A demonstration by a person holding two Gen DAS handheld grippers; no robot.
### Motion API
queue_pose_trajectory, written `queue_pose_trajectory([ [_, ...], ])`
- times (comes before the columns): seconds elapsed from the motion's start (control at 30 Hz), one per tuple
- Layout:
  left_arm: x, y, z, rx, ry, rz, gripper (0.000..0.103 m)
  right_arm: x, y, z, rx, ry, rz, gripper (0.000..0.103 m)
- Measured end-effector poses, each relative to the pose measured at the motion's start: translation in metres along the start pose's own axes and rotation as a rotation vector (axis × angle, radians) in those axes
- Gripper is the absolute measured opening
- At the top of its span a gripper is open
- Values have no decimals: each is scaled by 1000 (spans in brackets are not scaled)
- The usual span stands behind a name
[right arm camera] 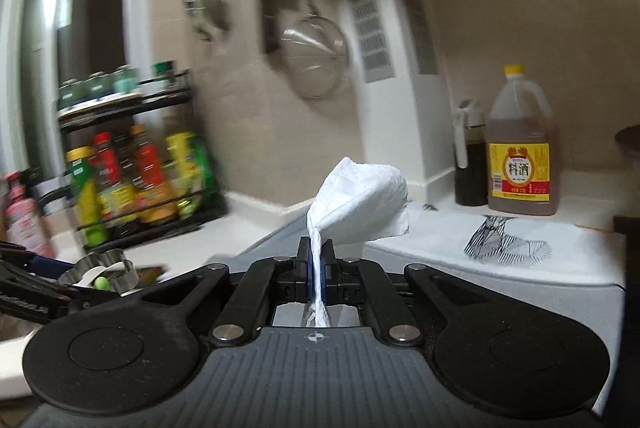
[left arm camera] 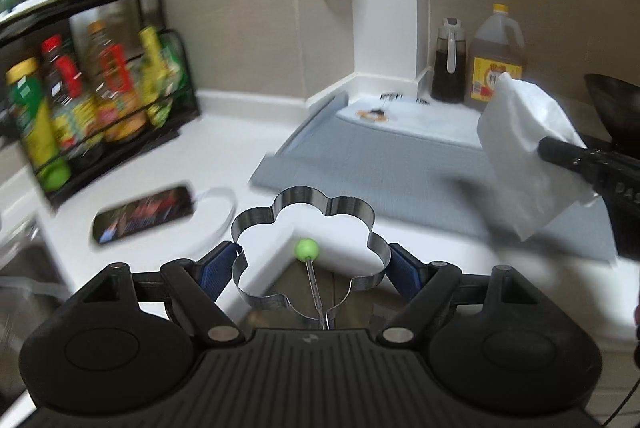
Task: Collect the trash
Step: 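Lift the cookie cutter and white cloth and carry them down over the bin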
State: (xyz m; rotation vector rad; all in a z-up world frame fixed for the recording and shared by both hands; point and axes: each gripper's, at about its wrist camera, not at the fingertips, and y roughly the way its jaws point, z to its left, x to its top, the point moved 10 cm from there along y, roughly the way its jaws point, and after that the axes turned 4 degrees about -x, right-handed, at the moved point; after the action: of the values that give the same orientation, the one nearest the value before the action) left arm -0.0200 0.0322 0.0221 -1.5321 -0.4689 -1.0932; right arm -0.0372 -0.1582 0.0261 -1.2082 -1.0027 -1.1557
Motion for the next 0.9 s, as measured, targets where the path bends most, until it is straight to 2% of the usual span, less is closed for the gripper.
queue_pose_trajectory([
  [0.17,-66,-51,15,54,-2,48,85,-40,-56,43,72,-34,122,4],
  [0.33,-129,-75,29,81,-21,141,85,-95,-100,83,119,-66,263,4],
  [0.47,-168,-89,34,120,-10,205,85,-131,-126,108,143,-54,353,4],
  [0.7,-196,-106,26,87,-45,209,85,-180,-156,144,160,-97,485,4],
  [0.9,-200,-114,17,60,-58,196,85,-185,-168,157,148,-161,488,4],
])
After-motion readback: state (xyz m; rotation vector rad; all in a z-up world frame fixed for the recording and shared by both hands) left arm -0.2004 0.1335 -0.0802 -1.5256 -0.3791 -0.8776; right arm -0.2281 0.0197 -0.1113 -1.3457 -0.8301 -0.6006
